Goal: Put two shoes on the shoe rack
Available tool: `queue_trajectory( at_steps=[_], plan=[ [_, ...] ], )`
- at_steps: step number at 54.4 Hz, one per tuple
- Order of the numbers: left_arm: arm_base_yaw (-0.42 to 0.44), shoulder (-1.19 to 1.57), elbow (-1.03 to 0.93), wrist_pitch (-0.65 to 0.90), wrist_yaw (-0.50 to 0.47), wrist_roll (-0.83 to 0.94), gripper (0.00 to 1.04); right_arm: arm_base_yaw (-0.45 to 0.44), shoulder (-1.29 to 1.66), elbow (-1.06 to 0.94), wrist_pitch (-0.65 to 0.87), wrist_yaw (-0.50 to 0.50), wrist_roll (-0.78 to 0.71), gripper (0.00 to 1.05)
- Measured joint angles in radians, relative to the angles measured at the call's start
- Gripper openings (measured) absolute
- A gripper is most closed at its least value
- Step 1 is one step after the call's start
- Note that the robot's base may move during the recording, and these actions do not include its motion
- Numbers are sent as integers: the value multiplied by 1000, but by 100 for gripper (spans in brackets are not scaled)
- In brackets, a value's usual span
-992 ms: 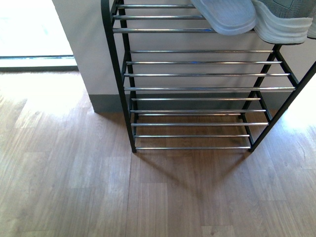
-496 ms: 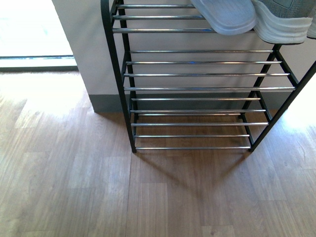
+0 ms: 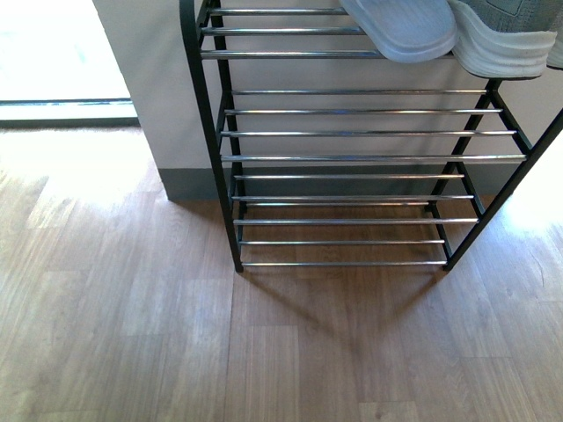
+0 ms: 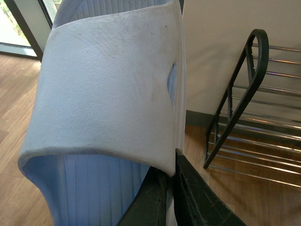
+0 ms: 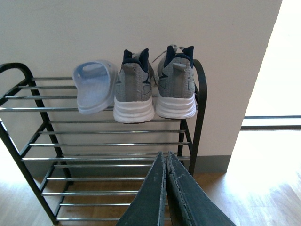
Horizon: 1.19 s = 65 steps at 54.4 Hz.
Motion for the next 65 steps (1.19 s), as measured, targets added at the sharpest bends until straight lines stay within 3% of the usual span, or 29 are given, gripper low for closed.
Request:
queue_trajectory(
  at_steps=[28,36,58,65],
  plan=[
    [0,0,0,0,0,0,2,0,-152,0,-151,0,0,2],
    [0,0,0,0,0,0,2,0,-299,0,-319,2,0,2],
    [0,0,0,0,0,0,2,0,-323,0,-327,2,0,2],
    [0,0,0,0,0,0,2,0,-323,0,-327,2,0,19]
  ],
)
